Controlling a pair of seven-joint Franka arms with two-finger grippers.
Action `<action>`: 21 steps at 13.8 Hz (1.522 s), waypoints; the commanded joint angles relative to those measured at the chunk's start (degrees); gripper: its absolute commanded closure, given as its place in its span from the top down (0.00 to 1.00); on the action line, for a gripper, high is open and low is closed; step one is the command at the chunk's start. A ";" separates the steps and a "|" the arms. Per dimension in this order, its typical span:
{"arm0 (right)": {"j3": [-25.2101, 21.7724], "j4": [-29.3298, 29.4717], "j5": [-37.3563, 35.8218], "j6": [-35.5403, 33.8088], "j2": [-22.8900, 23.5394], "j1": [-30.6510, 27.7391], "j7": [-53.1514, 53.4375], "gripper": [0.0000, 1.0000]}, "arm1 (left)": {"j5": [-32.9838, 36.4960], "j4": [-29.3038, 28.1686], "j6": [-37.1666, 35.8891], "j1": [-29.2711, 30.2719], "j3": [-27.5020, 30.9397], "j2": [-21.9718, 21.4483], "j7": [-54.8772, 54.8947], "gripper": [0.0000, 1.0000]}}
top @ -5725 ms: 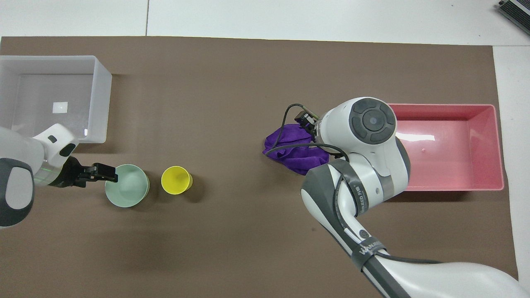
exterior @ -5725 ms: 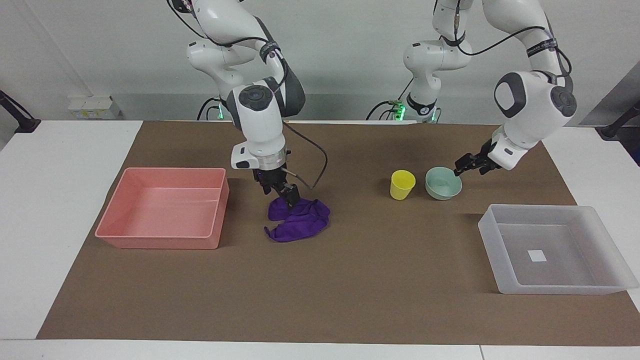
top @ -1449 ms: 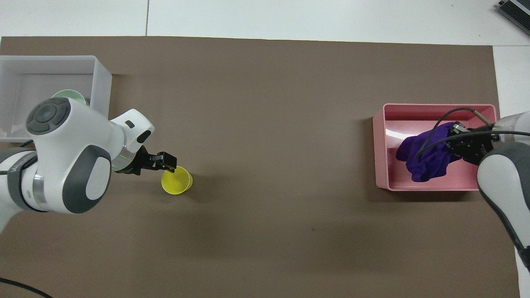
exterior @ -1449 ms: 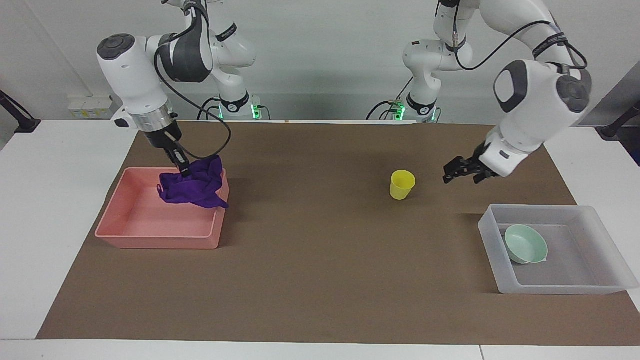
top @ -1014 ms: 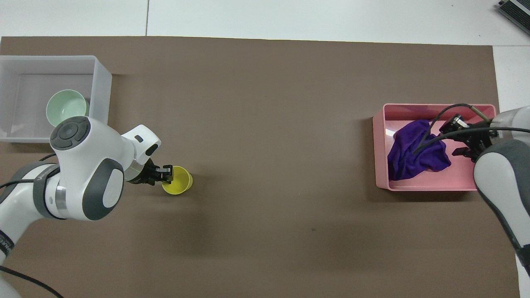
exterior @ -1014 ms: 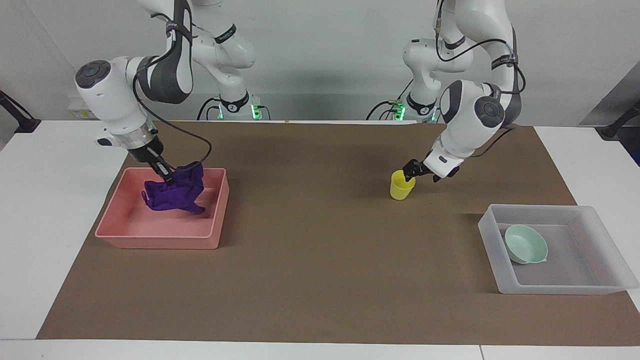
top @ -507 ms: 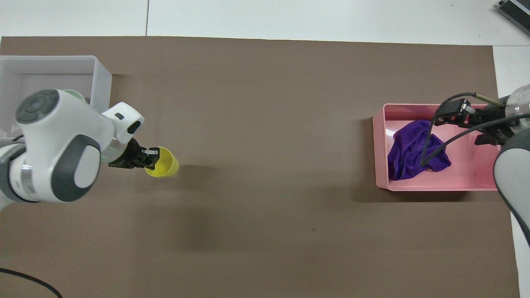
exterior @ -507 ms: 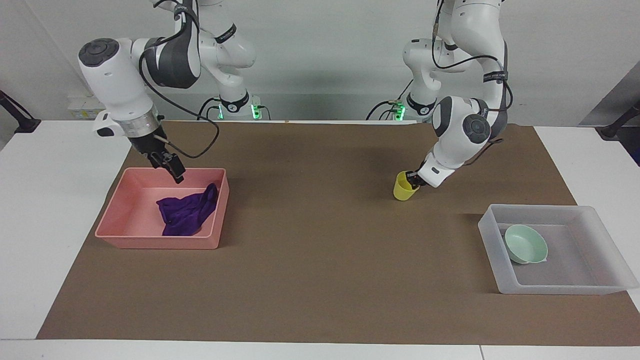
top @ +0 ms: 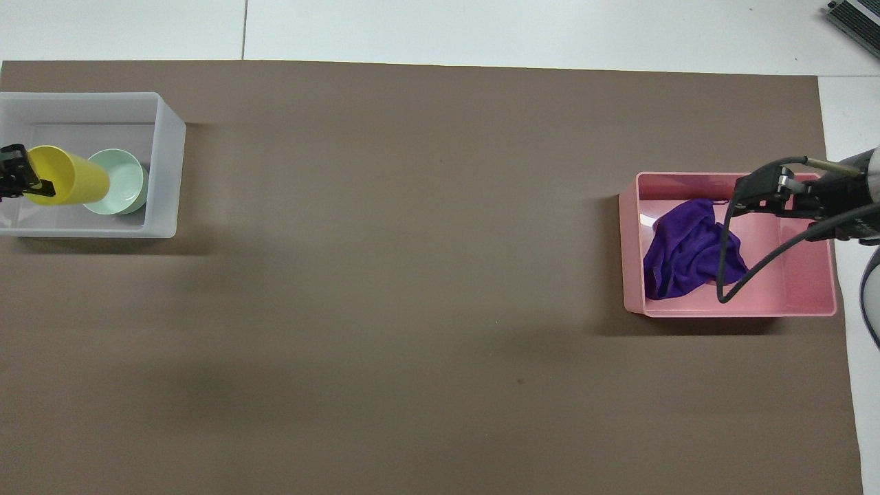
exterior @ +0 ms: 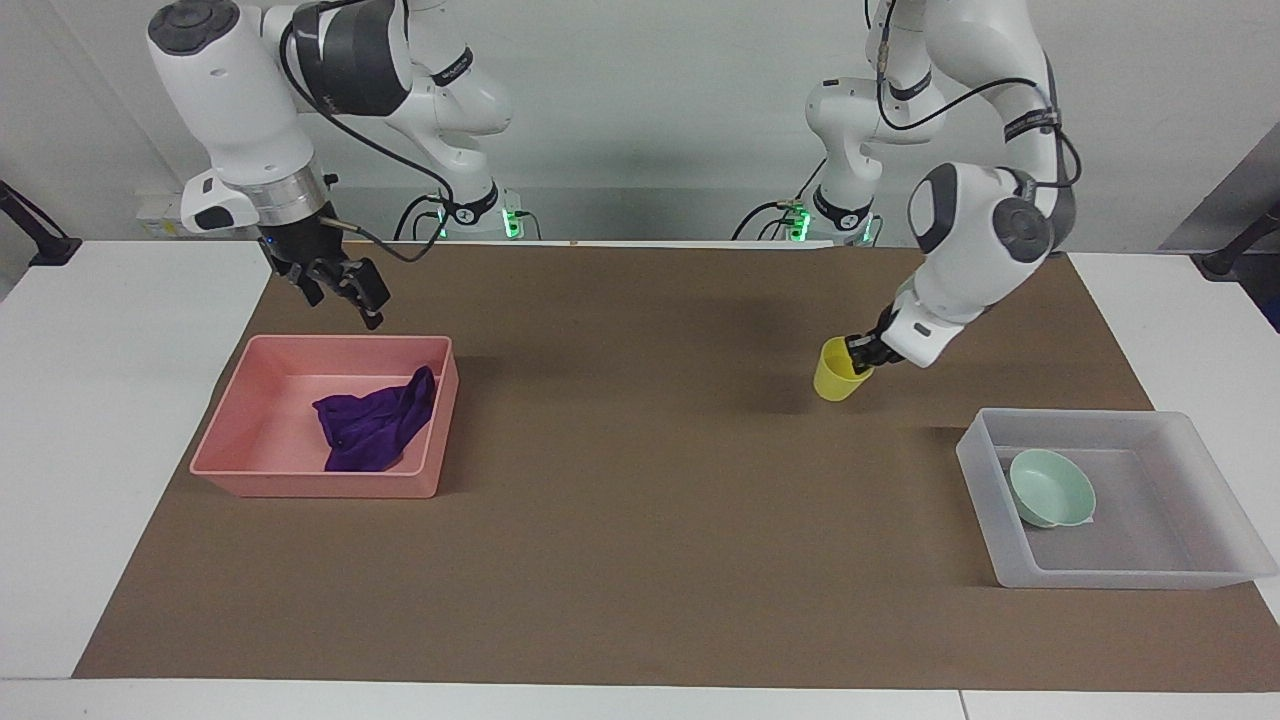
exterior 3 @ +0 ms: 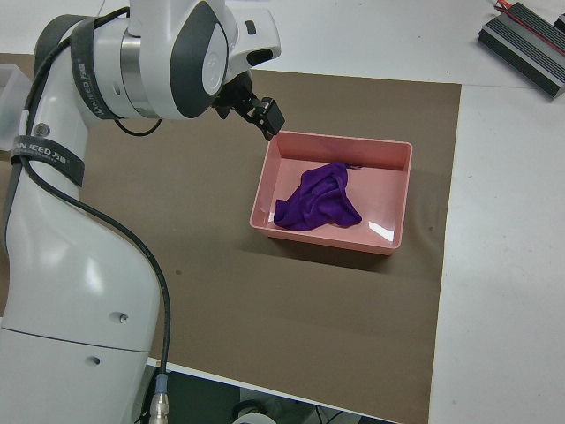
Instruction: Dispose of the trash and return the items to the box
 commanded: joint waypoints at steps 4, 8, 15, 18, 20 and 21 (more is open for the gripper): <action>0.13 -0.05 0.35 -0.79 0.20 -0.42 -2.19 1.00 | 6.40 7.41 7.41 0.77 -0.75 14.81 2.63 0.00; 0.13 -0.05 0.35 -0.79 0.20 -1.03 -2.19 1.00 | 7.03 7.24 7.68 0.85 -0.75 17.73 2.63 0.00; 0.13 -0.05 0.35 -0.79 0.20 -1.03 -2.19 1.00 | 6.86 7.33 6.36 0.95 -0.75 14.15 7.10 1.00; 0.13 -0.05 0.35 -0.79 0.20 -1.03 -2.19 1.00 | 7.12 7.33 0.66 -0.54 -1.36 6.94 9.74 1.00; 0.13 -0.05 0.35 -0.79 0.20 -1.03 -2.10 1.00 | 7.03 7.24 -7.04 -3.87 -1.37 0.18 9.57 1.00; 0.13 -0.05 0.35 -0.79 0.20 -1.03 -2.19 1.00 | 7.20 7.41 -11.01 -4.76 -1.37 -1.85 9.22 1.00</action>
